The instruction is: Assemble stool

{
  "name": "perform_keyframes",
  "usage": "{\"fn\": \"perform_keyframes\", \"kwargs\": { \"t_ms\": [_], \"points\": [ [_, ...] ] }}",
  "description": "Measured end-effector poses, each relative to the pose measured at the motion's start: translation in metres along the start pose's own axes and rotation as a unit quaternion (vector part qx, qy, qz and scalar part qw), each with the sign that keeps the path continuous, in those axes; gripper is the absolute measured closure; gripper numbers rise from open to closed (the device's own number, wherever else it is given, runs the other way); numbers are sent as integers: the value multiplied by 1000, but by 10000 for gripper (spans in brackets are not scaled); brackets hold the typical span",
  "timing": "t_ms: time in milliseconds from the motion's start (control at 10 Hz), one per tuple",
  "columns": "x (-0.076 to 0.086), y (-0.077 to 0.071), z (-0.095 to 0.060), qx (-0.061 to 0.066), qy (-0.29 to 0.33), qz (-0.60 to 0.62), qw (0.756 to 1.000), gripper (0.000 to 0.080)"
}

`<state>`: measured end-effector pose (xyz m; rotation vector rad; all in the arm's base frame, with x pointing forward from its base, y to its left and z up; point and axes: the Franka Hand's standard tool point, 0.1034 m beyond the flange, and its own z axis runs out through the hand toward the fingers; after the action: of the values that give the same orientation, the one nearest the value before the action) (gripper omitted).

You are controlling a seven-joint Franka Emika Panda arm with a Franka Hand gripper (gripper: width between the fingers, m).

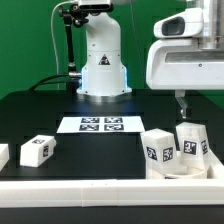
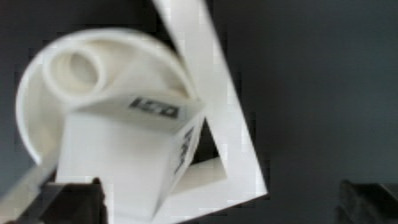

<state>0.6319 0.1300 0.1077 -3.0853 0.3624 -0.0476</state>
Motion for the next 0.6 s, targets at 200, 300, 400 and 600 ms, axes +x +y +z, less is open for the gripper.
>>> {"fn": "perform_keyframes", "kwargs": {
  "t_ms": [200,300,400,600],
  "points": [
    [0,2,0,-15,1,-88,996,151],
    [0,4,0,-15,0,-120,993,151],
    [1,5,0,-15,-1,-149,989,151],
    [1,6,0,-16,-2,-208,978,151]
  ]
}}
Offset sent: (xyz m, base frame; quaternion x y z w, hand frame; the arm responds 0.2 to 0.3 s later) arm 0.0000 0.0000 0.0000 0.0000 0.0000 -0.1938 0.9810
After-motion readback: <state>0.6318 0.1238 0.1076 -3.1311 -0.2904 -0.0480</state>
